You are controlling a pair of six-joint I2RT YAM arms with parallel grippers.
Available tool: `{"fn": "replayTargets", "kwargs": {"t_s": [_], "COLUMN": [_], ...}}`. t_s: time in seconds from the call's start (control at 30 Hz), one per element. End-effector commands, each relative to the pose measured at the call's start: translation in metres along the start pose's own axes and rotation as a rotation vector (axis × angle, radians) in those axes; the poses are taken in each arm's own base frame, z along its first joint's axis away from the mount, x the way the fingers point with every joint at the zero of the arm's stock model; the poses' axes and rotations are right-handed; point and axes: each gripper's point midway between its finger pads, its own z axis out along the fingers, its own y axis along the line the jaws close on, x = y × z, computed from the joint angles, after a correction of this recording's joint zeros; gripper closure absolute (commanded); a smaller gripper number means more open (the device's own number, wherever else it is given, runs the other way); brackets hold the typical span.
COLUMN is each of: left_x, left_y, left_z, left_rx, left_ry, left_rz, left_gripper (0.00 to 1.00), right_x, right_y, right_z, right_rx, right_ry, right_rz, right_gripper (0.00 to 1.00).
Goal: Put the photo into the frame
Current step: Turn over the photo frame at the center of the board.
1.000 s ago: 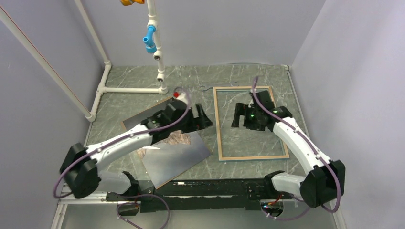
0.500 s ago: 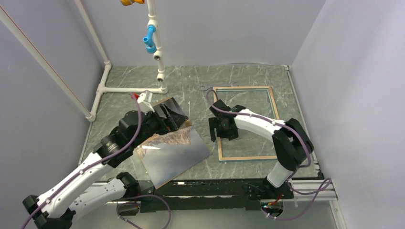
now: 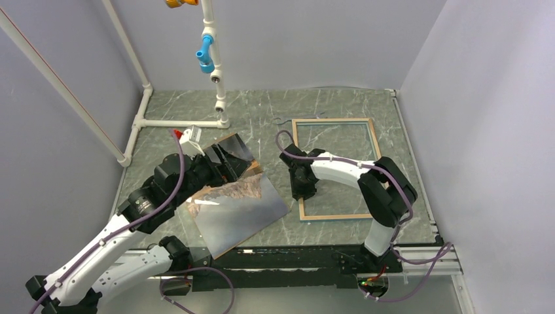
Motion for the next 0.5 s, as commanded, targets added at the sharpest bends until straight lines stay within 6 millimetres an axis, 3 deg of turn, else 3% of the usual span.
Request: {"fn": "replayTargets", "kwargs": {"t_s": [0.0, 0.23, 0.33, 0.47], "left_x": [-0.004, 0.016, 0.028, 0.041], "left_y": [-0.011, -0.005, 0.001, 0.009], "left_z": [0.002, 0.024, 0.035, 0.047], "left_rx": [0.029, -0.023, -0.060, -0.089], "left_ry": [0.007, 0.113, 0.172, 0.221], "left_rz": [-0.007, -0.007, 0.000, 0.008], "left_gripper": [0.02, 0.01, 0.01, 0.01], "right_x": [0.021, 0.028, 0.024, 0.016], "right_y": [0.000, -0.011, -0.011, -0.004], "right_z": [0.007, -0.001, -0.003, -0.011], "right_rx": [-0.009, 0.015, 0.016, -0.018], "right_ry": [0.037, 0.026, 0.015, -0.017], "right_rz": [0.048, 0.084, 0.085, 0.064], "right_gripper": [0.71, 0.94, 0.95, 0.88]}}
